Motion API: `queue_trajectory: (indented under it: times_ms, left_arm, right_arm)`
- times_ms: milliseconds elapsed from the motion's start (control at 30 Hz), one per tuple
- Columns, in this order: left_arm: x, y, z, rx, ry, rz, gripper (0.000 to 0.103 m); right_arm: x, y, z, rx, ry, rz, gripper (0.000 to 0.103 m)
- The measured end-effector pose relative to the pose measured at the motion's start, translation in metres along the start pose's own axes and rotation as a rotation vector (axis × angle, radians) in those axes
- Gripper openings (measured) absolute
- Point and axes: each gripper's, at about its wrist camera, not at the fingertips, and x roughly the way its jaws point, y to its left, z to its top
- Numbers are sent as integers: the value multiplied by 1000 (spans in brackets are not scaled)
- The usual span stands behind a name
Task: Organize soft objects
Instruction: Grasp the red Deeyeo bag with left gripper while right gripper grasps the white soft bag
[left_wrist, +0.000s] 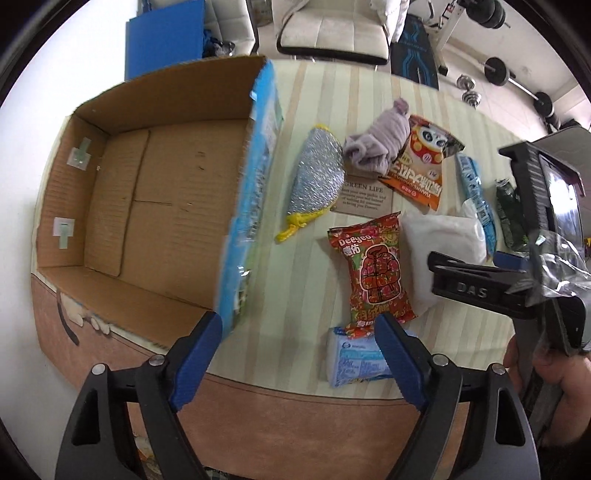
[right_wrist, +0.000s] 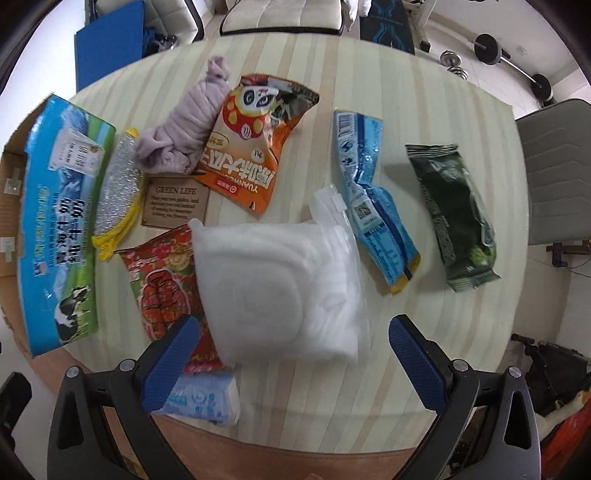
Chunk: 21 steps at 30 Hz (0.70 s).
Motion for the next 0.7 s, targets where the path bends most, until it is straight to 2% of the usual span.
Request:
queue_trajectory:
  times_ms: [67, 167, 267, 367, 500, 533, 567, 633, 700]
  left_arm:
    - [13, -9, 6, 1, 32, -3, 84]
    - [28, -22, 12, 21, 63, -5, 84]
    - [45, -34, 21, 34, 104, -24, 84]
    - [66, -46, 34, 47, 154, -31, 84]
    - [101, -62, 50, 51, 219, -43, 84]
    - [112, -64, 53, 52, 243, -48, 80]
    - [123, -67, 54, 47, 267, -50, 71]
    - [138, -69, 53, 46, 307, -39, 65]
    - [136, -74, 52, 57, 264, -34, 56]
  right_arm:
    - [18, 3, 6, -16, 26, 13, 103]
    - [19, -4, 2, -26, 3, 32, 100]
    - [15, -27, -12, 8, 2, 57, 94]
    - [16, -55, -30, 57, 33, 73, 94]
    - [21, -83, -40, 120, 72, 159, 95]
    - [23, -86, -40, 127, 74, 171, 96]
    - [27, -88, -39, 126, 82, 174, 97]
    - [36, -90, -36, 126, 100, 171, 102]
    - [45, -94, -27, 126, 105, 159, 103]
